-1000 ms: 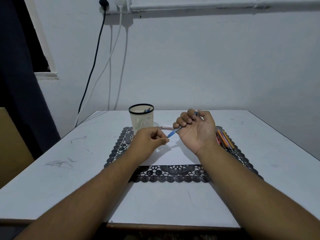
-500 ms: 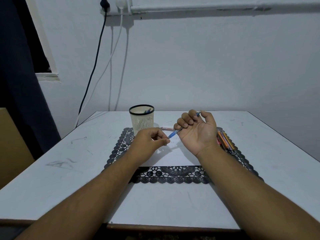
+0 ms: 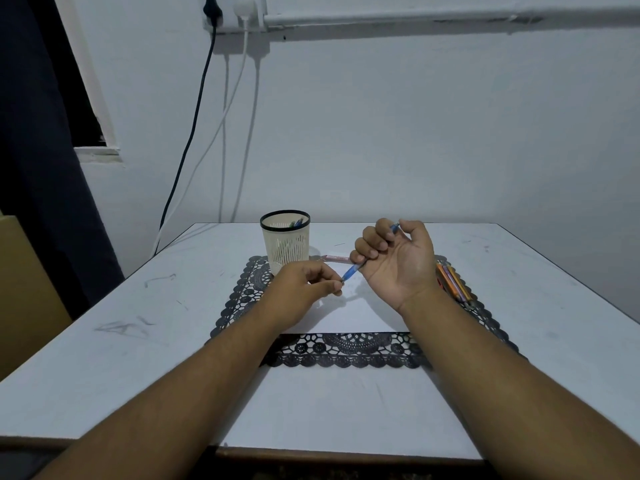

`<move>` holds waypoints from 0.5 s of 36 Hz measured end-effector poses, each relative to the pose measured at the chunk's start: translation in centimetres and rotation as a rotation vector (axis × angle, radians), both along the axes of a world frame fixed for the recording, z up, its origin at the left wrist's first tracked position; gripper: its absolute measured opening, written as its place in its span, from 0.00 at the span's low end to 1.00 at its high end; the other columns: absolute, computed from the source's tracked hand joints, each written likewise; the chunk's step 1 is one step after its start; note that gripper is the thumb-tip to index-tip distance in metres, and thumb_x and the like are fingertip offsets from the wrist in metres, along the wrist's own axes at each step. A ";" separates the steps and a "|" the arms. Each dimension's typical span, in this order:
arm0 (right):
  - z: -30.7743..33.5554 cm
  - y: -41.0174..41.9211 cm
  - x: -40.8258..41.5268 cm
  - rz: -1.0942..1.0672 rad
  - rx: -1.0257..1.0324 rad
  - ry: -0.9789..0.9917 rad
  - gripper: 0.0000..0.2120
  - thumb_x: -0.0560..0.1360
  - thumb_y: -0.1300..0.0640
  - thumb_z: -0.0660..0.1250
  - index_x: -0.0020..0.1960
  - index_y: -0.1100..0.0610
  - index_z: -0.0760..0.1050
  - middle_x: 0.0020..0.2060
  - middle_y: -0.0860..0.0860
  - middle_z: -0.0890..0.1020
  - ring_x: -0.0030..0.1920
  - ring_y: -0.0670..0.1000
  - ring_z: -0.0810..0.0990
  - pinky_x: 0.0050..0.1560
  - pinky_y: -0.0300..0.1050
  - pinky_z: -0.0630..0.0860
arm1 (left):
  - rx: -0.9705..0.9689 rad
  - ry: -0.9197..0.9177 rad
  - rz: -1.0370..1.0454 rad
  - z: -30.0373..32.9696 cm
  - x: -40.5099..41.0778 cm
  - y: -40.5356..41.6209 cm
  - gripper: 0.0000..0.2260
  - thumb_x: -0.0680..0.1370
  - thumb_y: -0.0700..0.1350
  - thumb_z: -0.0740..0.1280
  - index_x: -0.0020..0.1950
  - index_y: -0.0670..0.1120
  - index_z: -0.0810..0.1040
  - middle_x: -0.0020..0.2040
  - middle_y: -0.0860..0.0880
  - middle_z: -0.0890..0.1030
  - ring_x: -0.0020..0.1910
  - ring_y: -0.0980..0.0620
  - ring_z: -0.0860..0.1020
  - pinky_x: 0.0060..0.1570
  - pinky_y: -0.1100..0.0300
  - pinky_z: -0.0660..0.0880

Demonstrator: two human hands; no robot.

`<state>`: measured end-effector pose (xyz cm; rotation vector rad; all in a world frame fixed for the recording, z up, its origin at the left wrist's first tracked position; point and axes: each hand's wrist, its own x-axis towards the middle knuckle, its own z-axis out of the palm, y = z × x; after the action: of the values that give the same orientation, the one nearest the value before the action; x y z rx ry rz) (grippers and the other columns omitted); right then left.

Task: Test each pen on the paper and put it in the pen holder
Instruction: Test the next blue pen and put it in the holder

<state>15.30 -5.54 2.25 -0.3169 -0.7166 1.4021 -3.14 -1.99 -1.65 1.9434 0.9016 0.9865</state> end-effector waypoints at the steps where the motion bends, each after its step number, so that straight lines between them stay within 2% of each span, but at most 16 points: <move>1: 0.1 0.0 0.0 0.001 0.009 -0.043 0.11 0.72 0.51 0.57 0.34 0.54 0.60 0.31 0.50 0.58 0.33 0.51 0.56 0.36 0.46 0.60 | -0.006 0.009 -0.011 0.0 0.0 0.0 0.04 0.77 0.40 0.74 0.44 0.48 0.85 0.41 0.50 0.87 0.38 0.57 0.78 0.43 0.60 0.73; 10: 0.5 -0.5 -0.6 0.000 0.023 -0.196 0.11 0.72 0.51 0.56 0.34 0.54 0.59 0.30 0.51 0.57 0.33 0.51 0.52 0.33 0.46 0.58 | -0.023 0.070 -0.083 -0.4 0.0 0.2 0.07 0.78 0.42 0.74 0.41 0.51 0.85 0.41 0.49 0.87 0.38 0.55 0.75 0.43 0.56 0.71; 13: 0.4 -0.5 -0.5 0.003 0.020 -0.182 0.11 0.72 0.51 0.56 0.34 0.54 0.59 0.30 0.51 0.57 0.32 0.50 0.53 0.33 0.46 0.58 | -0.026 0.069 -0.097 -0.4 0.2 0.0 0.07 0.78 0.41 0.73 0.41 0.50 0.83 0.40 0.51 0.86 0.37 0.56 0.75 0.42 0.59 0.71; 18: 0.5 -0.5 -0.3 0.013 0.026 -0.187 0.11 0.71 0.51 0.56 0.34 0.54 0.59 0.30 0.50 0.57 0.31 0.50 0.55 0.33 0.46 0.57 | -0.033 0.093 -0.129 -0.4 0.2 0.0 0.07 0.80 0.41 0.71 0.42 0.49 0.82 0.40 0.52 0.85 0.38 0.56 0.75 0.43 0.57 0.71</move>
<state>14.97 -6.08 2.70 -0.4279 -0.8908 1.3858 -2.98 -1.95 -2.03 2.0063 0.8268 0.8084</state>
